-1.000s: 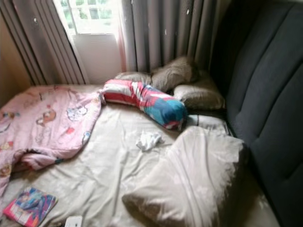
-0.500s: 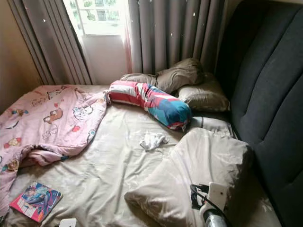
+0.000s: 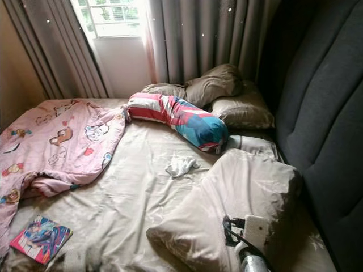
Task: Clean up the room
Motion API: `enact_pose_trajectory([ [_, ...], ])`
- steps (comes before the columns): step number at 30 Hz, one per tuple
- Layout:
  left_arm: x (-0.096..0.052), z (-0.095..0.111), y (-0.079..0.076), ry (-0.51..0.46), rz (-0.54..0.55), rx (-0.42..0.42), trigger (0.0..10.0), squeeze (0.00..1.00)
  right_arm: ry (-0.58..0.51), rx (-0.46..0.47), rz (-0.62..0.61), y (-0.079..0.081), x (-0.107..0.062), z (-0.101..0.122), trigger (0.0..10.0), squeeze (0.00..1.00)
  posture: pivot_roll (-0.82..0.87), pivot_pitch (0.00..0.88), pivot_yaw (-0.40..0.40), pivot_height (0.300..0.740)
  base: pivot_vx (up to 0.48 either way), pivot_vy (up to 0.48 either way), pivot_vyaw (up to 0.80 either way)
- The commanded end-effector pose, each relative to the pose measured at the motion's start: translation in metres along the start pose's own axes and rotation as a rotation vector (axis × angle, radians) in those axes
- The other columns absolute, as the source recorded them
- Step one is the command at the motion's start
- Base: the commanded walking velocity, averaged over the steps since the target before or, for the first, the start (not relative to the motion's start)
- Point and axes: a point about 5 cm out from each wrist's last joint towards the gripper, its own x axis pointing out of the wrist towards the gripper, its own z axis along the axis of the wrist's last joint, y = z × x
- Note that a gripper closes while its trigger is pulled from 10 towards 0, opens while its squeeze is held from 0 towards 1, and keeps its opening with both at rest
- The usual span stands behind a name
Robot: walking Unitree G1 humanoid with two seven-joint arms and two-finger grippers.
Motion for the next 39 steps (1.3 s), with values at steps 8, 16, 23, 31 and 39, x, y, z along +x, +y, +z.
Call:
enact_pose_trajectory([
  [8,0.003,0.028,-0.021,-0.217,-0.03,-0.03,10.0,0.0,-0.011,-0.029,0.001,-0.012,-0.002,0.003,10.0,0.0,-0.07,0.013,-0.015,0.717,0.0,0.0,0.0],
  [16,0.004,0.046,-0.03,-0.324,-0.063,-0.028,10.0,0.0,-0.056,-0.041,0.013,-0.01,0.005,0.016,10.0,0.0,-0.07,0.076,-0.047,0.717,0.0,0.0,0.0],
  [23,0.002,0.054,-0.026,-0.368,-0.056,-0.021,10.0,0.0,-0.022,-0.039,0.01,-0.009,0.006,0.012,10.0,0.0,-0.05,0.115,-0.046,0.717,0.0,0.0,0.0],
  [31,0.003,0.068,-0.021,-0.403,-0.084,0.009,10.0,0.0,-0.042,-0.024,0.007,-0.007,0.008,0.017,10.0,0.0,-0.06,0.133,-0.002,0.658,0.0,0.0,0.0],
  [39,-0.001,0.069,-0.019,-0.419,-0.081,0.014,10.0,0.0,-0.05,-0.031,0.041,0.002,0.007,0.015,10.0,0.0,-0.03,0.161,-0.019,0.653,0.0,0.0,0.0],
])
